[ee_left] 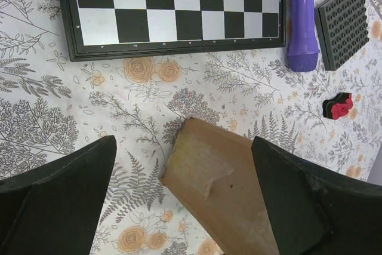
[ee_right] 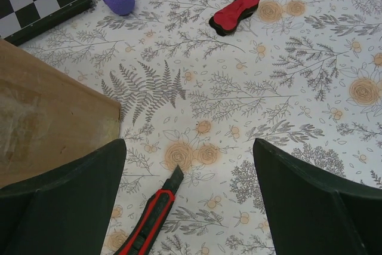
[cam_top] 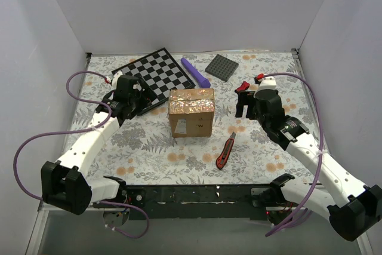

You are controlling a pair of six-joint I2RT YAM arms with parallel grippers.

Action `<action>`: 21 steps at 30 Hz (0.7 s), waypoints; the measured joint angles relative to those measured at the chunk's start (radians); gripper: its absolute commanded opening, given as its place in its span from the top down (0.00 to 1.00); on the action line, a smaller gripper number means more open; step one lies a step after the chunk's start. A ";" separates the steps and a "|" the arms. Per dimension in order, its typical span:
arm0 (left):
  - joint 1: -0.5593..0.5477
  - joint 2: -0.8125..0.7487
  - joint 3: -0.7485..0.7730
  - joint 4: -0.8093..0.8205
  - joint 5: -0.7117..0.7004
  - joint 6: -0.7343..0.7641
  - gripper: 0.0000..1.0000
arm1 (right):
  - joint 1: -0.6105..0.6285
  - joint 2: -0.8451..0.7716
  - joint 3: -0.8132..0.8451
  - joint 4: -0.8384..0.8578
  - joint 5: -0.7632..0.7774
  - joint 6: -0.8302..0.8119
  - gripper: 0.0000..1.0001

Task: Unpack the express box

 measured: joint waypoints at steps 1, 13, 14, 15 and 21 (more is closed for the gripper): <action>0.000 -0.002 0.001 -0.001 0.000 0.003 0.02 | 0.000 0.000 0.000 -0.002 -0.005 0.005 0.07; -0.006 -0.092 0.182 -0.053 0.023 0.080 0.02 | 0.003 0.000 -0.229 -0.027 -0.183 0.193 0.18; -0.009 -0.099 0.203 -0.047 0.038 0.086 0.02 | 0.007 0.001 -0.245 -0.031 -0.196 0.205 0.18; -0.014 -0.111 0.221 -0.034 0.059 0.092 0.02 | 0.016 0.003 -0.260 -0.038 -0.206 0.223 0.18; -0.021 -0.178 0.195 0.086 0.246 0.114 0.02 | 0.134 0.058 -0.269 -0.056 -0.214 0.309 0.16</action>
